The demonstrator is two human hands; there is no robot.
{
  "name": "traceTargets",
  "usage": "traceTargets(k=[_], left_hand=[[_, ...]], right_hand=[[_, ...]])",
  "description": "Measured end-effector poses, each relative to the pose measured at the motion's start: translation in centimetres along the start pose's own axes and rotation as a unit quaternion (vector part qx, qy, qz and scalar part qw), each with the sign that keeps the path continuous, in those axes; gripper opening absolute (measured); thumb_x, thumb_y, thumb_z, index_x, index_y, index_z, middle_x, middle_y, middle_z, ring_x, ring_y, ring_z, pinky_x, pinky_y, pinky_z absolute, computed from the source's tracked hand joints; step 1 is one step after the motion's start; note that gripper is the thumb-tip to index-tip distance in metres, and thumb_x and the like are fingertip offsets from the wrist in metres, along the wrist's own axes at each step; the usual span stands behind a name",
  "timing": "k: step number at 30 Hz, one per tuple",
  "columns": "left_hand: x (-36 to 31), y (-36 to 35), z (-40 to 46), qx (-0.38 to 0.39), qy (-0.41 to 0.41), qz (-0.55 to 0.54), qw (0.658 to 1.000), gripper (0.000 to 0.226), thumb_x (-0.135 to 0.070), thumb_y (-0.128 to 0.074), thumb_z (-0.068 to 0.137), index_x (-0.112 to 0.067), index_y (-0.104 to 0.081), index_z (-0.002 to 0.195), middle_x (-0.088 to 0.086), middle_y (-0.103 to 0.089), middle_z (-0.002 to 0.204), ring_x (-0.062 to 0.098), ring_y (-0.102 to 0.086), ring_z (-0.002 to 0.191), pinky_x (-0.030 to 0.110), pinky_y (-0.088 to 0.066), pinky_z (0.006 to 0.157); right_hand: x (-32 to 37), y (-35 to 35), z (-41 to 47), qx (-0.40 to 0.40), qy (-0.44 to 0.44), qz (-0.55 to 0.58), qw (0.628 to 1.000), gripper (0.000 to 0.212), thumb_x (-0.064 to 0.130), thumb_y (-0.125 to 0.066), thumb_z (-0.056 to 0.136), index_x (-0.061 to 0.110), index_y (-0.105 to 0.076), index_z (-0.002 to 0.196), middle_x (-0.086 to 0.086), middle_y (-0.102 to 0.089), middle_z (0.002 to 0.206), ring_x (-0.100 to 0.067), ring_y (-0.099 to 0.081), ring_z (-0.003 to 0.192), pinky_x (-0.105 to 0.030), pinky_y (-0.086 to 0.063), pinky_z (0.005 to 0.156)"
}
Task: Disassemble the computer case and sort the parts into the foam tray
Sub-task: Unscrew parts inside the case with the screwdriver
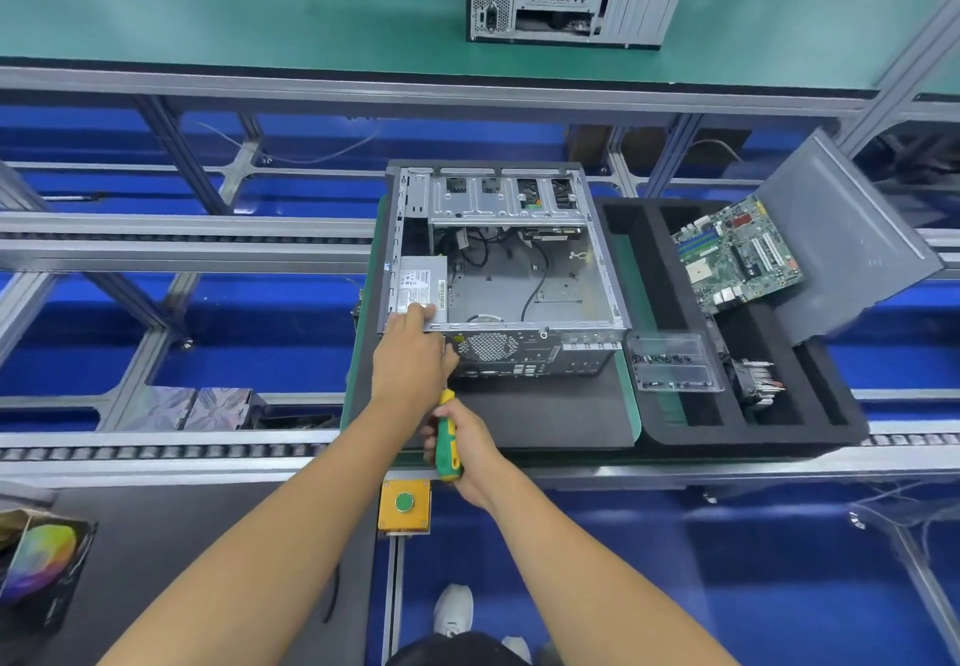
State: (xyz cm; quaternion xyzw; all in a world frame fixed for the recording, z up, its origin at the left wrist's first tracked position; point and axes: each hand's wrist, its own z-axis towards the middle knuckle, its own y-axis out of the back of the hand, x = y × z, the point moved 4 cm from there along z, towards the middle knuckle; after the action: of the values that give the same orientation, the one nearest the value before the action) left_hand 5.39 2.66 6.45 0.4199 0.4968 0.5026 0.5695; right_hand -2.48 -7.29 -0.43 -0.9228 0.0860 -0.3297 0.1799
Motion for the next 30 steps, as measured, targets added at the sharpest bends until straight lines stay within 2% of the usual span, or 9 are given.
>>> traceTargets(k=[3, 8, 12, 16, 19, 22, 25, 27, 30], left_hand=[[-0.1, 0.1, -0.1, -0.001, 0.000, 0.004, 1.000, 0.038, -0.040, -0.051, 0.102, -0.017, -0.081, 0.096, -0.004, -0.050, 0.138, 0.020, -0.047, 0.120, 0.033, -0.045, 0.101], [-0.2, 0.2, -0.1, 0.003, 0.002, -0.002, 1.000, 0.039, -0.038, -0.051, 0.103, -0.015, -0.081, 0.095, -0.004, -0.050, 0.140, 0.019, -0.045, 0.122, 0.033, -0.041, 0.105], [0.0, 0.2, 0.0, 0.006, -0.025, 0.003, 1.000, 0.041, -0.034, -0.048, 0.104, -0.012, -0.080, 0.093, -0.001, -0.049, 0.141, 0.022, -0.044, 0.122, 0.036, -0.036, 0.109], [0.2, 0.1, 0.1, 0.019, -0.025, -0.009, 0.999, 0.040, -0.035, -0.047, 0.105, -0.012, -0.079, 0.095, -0.002, -0.047, 0.144, 0.022, -0.041, 0.125, 0.036, -0.035, 0.110], [0.4, 0.3, 0.1, 0.021, -0.023, -0.012, 0.999, 0.044, -0.045, -0.049, 0.104, -0.014, -0.079, 0.096, -0.003, -0.047, 0.144, 0.021, -0.043, 0.127, 0.036, -0.036, 0.110], [0.1, 0.4, 0.2, 0.032, -0.037, 0.010, 0.999, 0.049, -0.056, -0.052, 0.099, -0.015, -0.078, 0.092, -0.002, -0.047, 0.142, 0.022, -0.045, 0.126, 0.037, -0.039, 0.110], [0.0, 0.4, 0.5, 0.041, -0.017, -0.005, 0.999, 0.044, -0.053, -0.058, 0.097, -0.014, -0.078, 0.091, -0.004, -0.048, 0.143, 0.021, -0.046, 0.126, 0.036, -0.043, 0.105], [-0.1, 0.4, 0.4, 0.036, -0.006, -0.003, 0.999, 0.040, -0.047, -0.058, 0.099, -0.014, -0.079, 0.095, -0.003, -0.048, 0.143, 0.021, -0.046, 0.126, 0.035, -0.041, 0.107], [-0.2, 0.3, 0.1, 0.026, -0.004, 0.011, 1.000, 0.039, -0.042, -0.053, 0.102, -0.013, -0.079, 0.100, -0.003, -0.047, 0.143, 0.020, -0.044, 0.126, 0.035, -0.038, 0.110]], right_hand=[[0.4, 0.0, -0.4, 0.034, -0.029, 0.028, 0.999, 0.012, 0.025, -0.061, 0.085, 0.014, -0.061, 0.090, -0.003, -0.061, 0.071, -0.012, -0.056, 0.057, -0.025, -0.050, 0.057], [0.6, -0.6, -0.7, 0.103, -0.047, 0.093, 0.989, 0.022, 0.029, -0.053, 0.085, 0.012, -0.060, 0.073, -0.005, -0.054, 0.070, -0.014, -0.047, 0.055, -0.024, -0.044, 0.054], [0.2, -0.7, -0.8, 0.136, -0.036, 0.117, 0.983, 0.028, 0.031, -0.043, 0.087, 0.010, -0.060, 0.078, -0.007, -0.053, 0.073, -0.018, -0.049, 0.062, -0.030, -0.044, 0.062], [0.0, -0.5, -0.1, 0.105, -0.007, 0.077, 0.991, 0.031, 0.027, -0.037, 0.097, 0.010, -0.061, 0.087, -0.005, -0.061, 0.076, -0.015, -0.057, 0.067, -0.029, -0.048, 0.068], [-0.2, 0.1, 0.5, 0.060, 0.015, 0.039, 0.997, 0.028, 0.025, -0.041, 0.100, 0.009, -0.063, 0.100, -0.005, -0.067, 0.083, -0.013, -0.063, 0.070, -0.029, -0.050, 0.073], [0.0, 0.8, 0.6, 0.009, 0.033, -0.012, 0.999, 0.019, 0.025, -0.052, 0.095, 0.011, -0.063, 0.100, -0.006, -0.066, 0.084, -0.011, -0.064, 0.067, -0.026, -0.050, 0.063], [0.0, 1.3, 0.8, -0.019, 0.033, -0.022, 0.999, 0.012, 0.022, -0.057, 0.090, 0.012, -0.063, 0.094, -0.005, -0.066, 0.079, -0.010, -0.063, 0.063, -0.025, -0.050, 0.060], [0.0, 1.3, 0.7, -0.008, 0.020, -0.013, 1.000, 0.011, 0.021, -0.058, 0.089, 0.012, -0.062, 0.092, -0.003, -0.065, 0.075, -0.011, -0.062, 0.063, -0.026, -0.051, 0.062], [-0.1, 0.6, 0.4, 0.054, -0.016, 0.023, 0.998, 0.014, 0.025, -0.056, 0.090, 0.012, -0.059, 0.092, -0.002, -0.061, 0.073, -0.013, -0.058, 0.062, -0.028, -0.049, 0.063]])
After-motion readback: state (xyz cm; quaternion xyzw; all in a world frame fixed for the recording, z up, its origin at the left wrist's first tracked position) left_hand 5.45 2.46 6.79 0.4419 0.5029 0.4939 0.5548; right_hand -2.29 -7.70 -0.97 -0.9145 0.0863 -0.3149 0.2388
